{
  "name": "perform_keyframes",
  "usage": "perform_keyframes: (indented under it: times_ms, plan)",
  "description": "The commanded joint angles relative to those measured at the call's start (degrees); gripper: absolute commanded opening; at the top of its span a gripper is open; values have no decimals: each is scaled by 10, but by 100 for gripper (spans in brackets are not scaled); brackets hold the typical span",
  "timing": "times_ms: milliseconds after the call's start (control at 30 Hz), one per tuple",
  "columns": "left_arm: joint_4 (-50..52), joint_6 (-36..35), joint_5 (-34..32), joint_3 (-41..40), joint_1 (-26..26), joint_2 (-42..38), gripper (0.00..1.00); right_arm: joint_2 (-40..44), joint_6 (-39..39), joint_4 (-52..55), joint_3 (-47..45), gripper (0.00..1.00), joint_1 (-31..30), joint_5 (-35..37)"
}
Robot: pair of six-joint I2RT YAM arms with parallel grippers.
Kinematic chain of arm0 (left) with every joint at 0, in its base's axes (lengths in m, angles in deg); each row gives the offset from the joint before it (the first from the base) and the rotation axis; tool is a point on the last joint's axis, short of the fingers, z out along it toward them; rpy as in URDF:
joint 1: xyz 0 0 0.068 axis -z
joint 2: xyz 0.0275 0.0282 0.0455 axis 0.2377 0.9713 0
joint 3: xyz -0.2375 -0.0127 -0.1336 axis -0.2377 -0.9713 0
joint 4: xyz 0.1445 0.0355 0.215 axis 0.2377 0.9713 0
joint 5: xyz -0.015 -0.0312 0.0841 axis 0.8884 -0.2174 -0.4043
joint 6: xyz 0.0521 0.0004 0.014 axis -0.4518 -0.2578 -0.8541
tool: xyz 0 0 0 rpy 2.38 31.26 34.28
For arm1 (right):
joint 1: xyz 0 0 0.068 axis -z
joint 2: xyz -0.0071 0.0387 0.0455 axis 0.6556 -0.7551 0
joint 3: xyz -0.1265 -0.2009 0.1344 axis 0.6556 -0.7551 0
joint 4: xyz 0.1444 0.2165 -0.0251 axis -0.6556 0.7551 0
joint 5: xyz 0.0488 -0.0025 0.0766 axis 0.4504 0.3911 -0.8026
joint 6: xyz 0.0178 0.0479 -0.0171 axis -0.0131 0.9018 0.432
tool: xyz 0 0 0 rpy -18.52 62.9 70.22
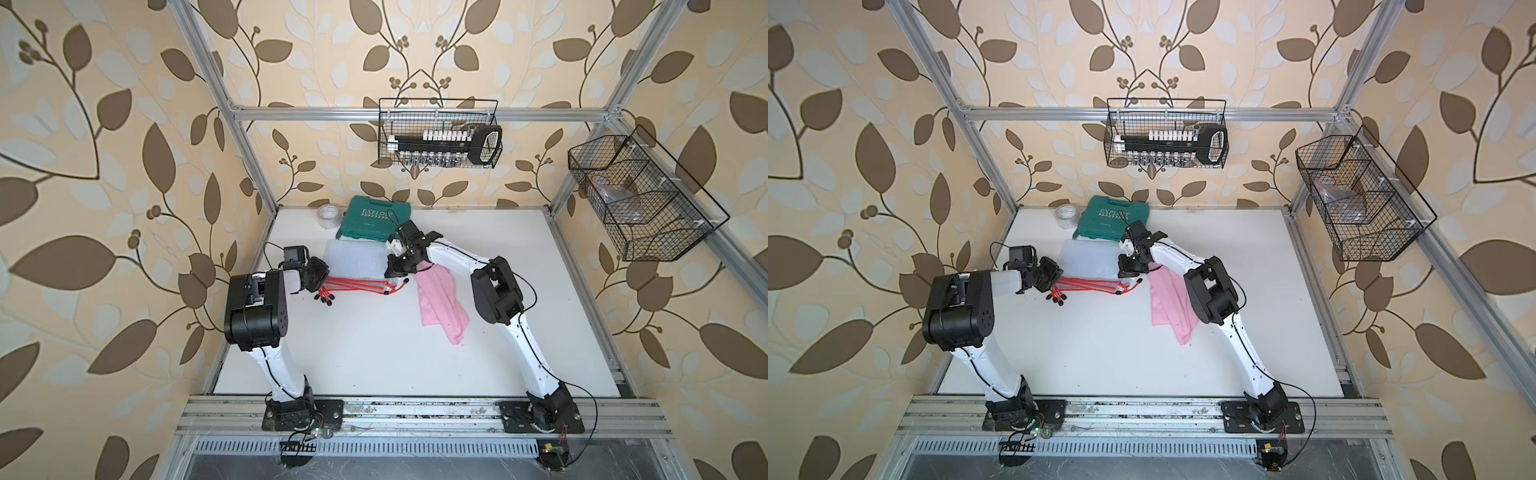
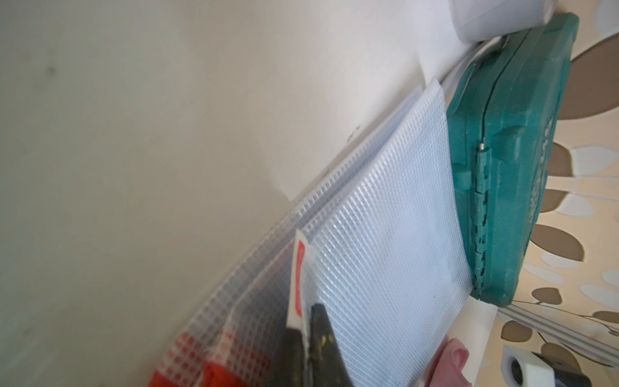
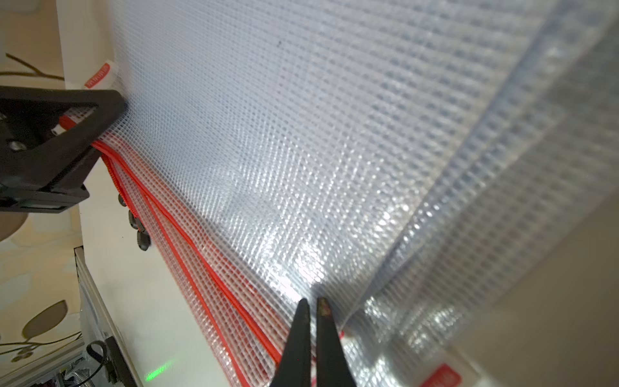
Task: Wipe the document bag
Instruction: Pick up the document bag.
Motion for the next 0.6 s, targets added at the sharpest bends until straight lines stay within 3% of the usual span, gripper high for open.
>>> perform_keyframes:
  times_ms: [0, 200, 233, 300, 367, 567]
  plan:
    - [113, -35, -8, 24, 22, -37, 1, -30, 0, 33, -23, 0, 1, 16]
    - [119, -43, -28, 42, 30, -65, 0, -25, -4, 32, -13, 3, 1, 13]
    - [117, -42, -30, 43, 30, -70, 0, -22, -6, 32, -11, 10, 0, 11]
    - [113, -41, -31, 47, 31, -80, 0, -6, -11, 31, -6, 38, 1, 5]
    - [120, -41, -23, 60, 29, -89, 0, 18, -17, 30, -3, 59, 2, 8]
    - [168, -17, 17, 98, 28, -124, 0, 127, -44, 69, -1, 87, 6, 27]
